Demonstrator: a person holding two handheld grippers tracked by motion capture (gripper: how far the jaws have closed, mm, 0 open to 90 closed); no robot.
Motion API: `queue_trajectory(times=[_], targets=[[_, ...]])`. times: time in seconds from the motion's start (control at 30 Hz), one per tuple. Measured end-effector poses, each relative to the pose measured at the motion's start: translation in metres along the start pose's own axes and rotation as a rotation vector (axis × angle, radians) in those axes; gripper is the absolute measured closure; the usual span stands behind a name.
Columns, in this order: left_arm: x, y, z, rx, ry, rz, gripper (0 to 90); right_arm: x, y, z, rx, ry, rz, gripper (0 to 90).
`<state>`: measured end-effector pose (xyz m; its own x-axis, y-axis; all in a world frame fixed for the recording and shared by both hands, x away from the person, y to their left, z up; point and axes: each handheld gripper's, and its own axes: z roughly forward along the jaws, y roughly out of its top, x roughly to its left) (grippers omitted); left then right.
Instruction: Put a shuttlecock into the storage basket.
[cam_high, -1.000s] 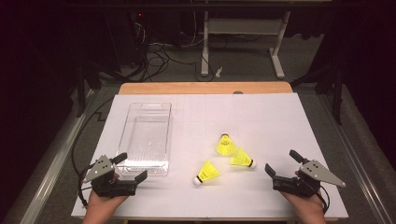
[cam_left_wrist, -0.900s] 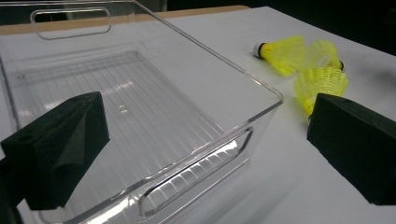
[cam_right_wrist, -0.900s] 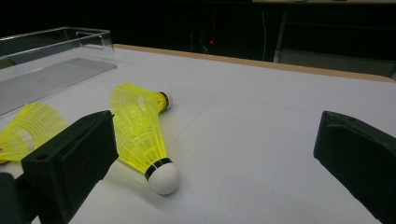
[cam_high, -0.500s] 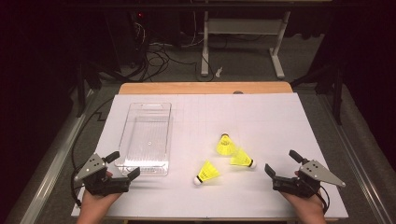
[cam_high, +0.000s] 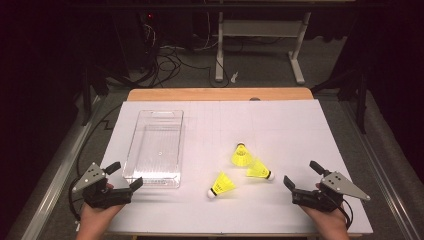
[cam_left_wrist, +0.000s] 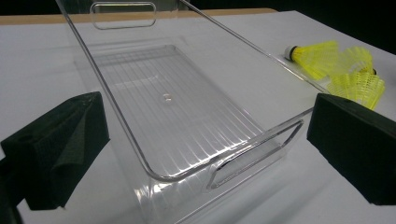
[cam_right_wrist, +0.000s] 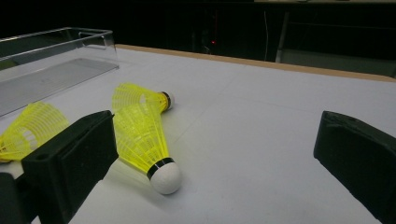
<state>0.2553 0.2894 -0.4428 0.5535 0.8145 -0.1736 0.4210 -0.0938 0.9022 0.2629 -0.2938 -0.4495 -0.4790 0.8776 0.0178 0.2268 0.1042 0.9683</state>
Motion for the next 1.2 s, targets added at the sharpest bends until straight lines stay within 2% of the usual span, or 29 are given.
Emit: queue_trajectory(times=[0.17,0.37,0.7,0.9,0.97,1.2], targets=[[0.003,-0.001,-0.001,0.011,0.012,0.006,0.2,0.000,0.000,0.000,-0.002,-0.001,-0.001,0.2],[0.006,-0.002,-0.004,-0.004,0.012,-0.016,0.3,0.000,0.000,0.000,0.000,-0.001,0.002,0.1],[0.007,-0.002,-0.003,0.022,0.017,-0.022,0.3,0.000,0.000,0.000,0.001,-0.001,0.002,0.2],[0.011,-0.003,-0.003,0.032,0.019,-0.044,0.3,0.000,0.000,0.001,0.003,0.001,-0.001,0.2],[0.012,-0.004,-0.003,0.053,0.022,-0.045,0.3,-0.001,-0.001,0.001,0.005,0.002,0.000,0.1],[0.012,-0.006,-0.002,0.076,0.019,-0.054,0.3,0.000,-0.001,0.001,0.006,0.004,0.000,0.2]])
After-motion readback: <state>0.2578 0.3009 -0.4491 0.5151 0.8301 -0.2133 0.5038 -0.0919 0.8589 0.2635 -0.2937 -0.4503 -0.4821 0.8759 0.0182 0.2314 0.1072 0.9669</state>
